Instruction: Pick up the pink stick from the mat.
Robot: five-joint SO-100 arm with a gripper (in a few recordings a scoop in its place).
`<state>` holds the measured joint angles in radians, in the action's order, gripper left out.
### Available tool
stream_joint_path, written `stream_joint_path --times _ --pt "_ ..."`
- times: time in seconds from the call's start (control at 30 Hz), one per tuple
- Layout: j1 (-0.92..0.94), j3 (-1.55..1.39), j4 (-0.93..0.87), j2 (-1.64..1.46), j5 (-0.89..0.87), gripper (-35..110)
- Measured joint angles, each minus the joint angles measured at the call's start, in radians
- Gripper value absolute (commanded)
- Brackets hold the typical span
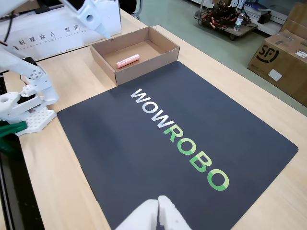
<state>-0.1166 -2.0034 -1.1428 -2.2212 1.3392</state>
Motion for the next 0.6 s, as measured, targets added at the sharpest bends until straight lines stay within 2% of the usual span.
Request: stream_joint_path --times 0.6 --pt "0.011 -0.695 0.012 -0.641 0.083 0"
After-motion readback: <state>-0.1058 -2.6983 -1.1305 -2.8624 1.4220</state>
